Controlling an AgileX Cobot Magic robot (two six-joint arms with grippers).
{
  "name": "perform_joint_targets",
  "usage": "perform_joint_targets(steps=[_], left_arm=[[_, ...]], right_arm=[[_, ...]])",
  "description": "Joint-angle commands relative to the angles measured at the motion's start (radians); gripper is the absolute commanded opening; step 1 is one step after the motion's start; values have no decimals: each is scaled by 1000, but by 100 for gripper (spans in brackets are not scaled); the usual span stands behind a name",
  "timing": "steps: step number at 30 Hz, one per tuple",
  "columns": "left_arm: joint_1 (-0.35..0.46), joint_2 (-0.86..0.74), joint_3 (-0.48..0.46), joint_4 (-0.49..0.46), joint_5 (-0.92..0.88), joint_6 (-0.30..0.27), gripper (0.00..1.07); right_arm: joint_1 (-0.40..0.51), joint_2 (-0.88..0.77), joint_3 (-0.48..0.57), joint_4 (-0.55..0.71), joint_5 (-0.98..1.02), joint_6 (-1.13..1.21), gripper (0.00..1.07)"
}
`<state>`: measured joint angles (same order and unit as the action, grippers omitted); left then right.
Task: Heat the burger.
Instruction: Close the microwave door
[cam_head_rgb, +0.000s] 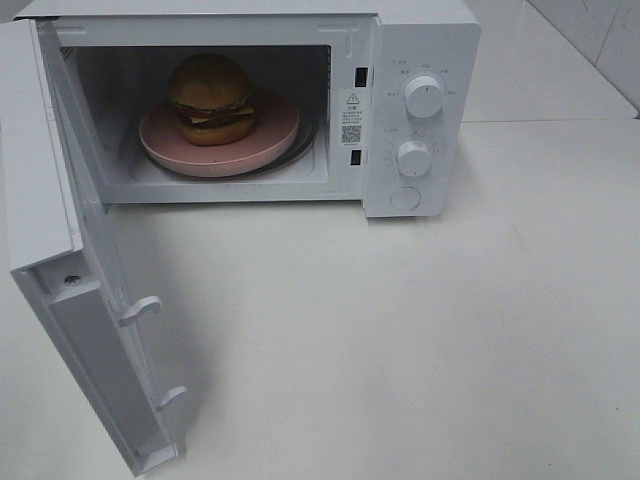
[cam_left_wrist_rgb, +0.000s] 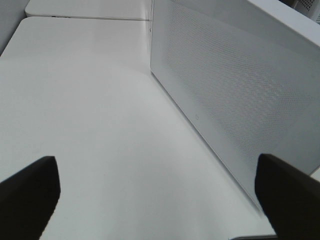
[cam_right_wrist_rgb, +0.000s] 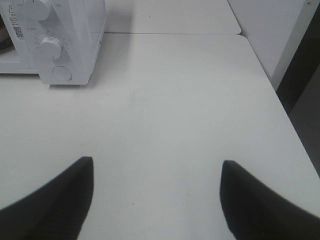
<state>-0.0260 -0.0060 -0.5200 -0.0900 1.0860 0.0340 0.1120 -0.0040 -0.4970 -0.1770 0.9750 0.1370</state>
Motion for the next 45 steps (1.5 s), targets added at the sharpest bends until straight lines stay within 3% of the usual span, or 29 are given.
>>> perform_joint_targets(steps=[1,38,45], left_arm=[[4,-16,3,-4,-13,-7,98],[4,6,-4,-14,-20,-13,98],[4,104,-25,5,-172,-18,85]], right_arm=[[-5,-26,1,1,-12,-9,68],[-5,-26,1,1,-12,-9,68],[-5,-26,1,1,-12,-9,68]])
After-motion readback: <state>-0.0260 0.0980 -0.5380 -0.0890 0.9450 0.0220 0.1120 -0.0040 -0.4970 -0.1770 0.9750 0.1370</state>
